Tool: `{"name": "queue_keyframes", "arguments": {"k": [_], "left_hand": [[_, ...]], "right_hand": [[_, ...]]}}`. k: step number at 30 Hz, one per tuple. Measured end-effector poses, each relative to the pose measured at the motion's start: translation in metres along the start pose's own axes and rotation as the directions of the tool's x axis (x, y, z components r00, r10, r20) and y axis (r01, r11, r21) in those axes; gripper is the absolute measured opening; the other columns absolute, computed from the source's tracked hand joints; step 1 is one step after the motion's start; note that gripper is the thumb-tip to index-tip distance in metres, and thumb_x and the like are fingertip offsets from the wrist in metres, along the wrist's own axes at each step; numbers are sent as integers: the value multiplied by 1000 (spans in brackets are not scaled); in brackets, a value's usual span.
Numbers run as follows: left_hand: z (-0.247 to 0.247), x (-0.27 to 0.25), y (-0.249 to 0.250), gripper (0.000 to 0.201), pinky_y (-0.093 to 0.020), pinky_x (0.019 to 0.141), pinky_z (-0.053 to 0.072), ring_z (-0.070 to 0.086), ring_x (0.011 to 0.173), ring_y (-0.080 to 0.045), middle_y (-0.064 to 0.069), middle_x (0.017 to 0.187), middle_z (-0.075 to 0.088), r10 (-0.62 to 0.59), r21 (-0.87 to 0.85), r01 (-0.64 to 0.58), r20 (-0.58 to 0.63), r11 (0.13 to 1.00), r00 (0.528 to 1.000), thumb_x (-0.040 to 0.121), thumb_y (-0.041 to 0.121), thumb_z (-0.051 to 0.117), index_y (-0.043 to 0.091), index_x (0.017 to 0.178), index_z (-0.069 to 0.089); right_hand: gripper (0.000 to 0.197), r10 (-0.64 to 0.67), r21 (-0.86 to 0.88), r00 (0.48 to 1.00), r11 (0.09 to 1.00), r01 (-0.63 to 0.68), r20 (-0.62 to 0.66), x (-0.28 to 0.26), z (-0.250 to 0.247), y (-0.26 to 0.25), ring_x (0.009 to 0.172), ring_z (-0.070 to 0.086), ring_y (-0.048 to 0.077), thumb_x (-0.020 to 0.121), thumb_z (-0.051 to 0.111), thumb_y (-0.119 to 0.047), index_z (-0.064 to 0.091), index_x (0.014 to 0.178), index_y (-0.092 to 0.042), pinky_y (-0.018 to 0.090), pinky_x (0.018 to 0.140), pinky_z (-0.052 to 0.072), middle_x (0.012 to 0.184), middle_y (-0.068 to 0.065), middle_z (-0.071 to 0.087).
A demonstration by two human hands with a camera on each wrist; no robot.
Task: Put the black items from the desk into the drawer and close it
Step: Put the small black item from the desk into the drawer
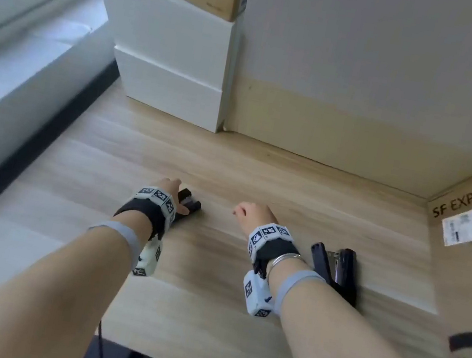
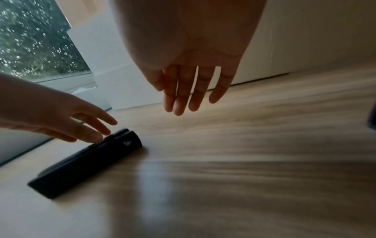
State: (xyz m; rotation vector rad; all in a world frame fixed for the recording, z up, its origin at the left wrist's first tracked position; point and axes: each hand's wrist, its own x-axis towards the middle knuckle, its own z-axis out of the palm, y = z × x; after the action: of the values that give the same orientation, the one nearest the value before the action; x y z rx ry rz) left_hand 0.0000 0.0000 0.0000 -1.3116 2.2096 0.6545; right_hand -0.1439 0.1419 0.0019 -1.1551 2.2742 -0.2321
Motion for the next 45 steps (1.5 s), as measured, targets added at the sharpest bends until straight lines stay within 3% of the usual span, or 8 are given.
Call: {"name": "queue_keyframes", "arguments": {"k": [6, 13, 17, 21, 26, 31, 36, 45], "left_hand": [[22, 0, -5, 60, -39, 88, 47, 56, 112, -35, -16, 128, 48, -37, 18, 38, -40, 999, 999, 76, 31, 69, 4, 126, 47], [25, -13, -5, 62, -38, 72, 46, 60, 103, -37, -19, 117, 58, -61, -20, 60, -74, 998, 995, 75, 25, 70, 5, 125, 39], [30, -30, -12, 59, -39, 66, 46, 56, 79, -33, -19, 99, 62, -58, -144, 38, -142, 989, 988, 75, 22, 67, 7, 120, 32], [38, -50, -22, 67, -36, 64, 43, 53, 75, -32, -23, 107, 61, -40, -260, -6, -174, 966, 984, 73, 13, 72, 6, 125, 29], [51, -76, -43, 79, -38, 78, 43, 60, 108, -36, -20, 126, 57, -101, -400, 0, -233, 916, 967, 74, 25, 77, 3, 132, 29], [62, -98, -73, 72, -40, 89, 44, 56, 115, -38, -23, 130, 54, -173, -445, 11, -325, 896, 930, 82, 29, 68, 1, 136, 30], [77, -131, -119, 85, -41, 98, 44, 54, 123, -31, -13, 138, 52, -226, -446, 65, -317, 893, 921, 75, 33, 74, 15, 143, 26], [143, -206, -222, 69, -40, 93, 45, 57, 115, -29, -5, 129, 56, -433, -553, 176, -378, 814, 818, 71, 35, 71, 20, 130, 40]], "right_hand": [[36, 19, -37, 998, 999, -17, 58, 0, 18, 6, 97, 64, 34, 94, 35, -18, 69, 103, -8, 38, 82, 53, 109, 15, 70], [33, -11, -37, 997, 999, 14, 72, -5, 24, 10, 97, 63, 33, 93, 38, -15, 68, 100, -6, 36, 75, 50, 107, 14, 70], [29, -33, -80, 995, 996, 40, 89, -9, 25, 7, 84, 57, 28, 93, 38, -16, 65, 90, -6, 29, 65, 36, 102, 14, 69], [30, -53, -144, 990, 987, 72, 134, -15, 33, -4, 82, 54, 28, 95, 35, -19, 54, 73, -11, 30, 68, 37, 86, 13, 59], [35, -69, -226, 985, 969, 105, 161, -32, 47, -22, 114, 56, 32, 97, 34, -21, 62, 117, -13, 38, 94, 44, 119, 12, 65], [36, -116, -246, 986, 959, 144, 122, -49, 71, -37, 133, 38, 29, 97, 40, -21, 53, 130, -22, 40, 107, 33, 141, 3, 51], [47, -125, -233, 985, 961, 150, 117, -67, 108, -59, 146, 20, 24, 97, 41, -21, 37, 144, -24, 41, 117, 19, 155, -1, 33], [60, -146, -215, 989, 967, 138, -18, -107, 185, -106, 151, 3, 21, 96, 39, -23, 17, 152, -25, 44, 121, 5, 163, -7, 8]]}}
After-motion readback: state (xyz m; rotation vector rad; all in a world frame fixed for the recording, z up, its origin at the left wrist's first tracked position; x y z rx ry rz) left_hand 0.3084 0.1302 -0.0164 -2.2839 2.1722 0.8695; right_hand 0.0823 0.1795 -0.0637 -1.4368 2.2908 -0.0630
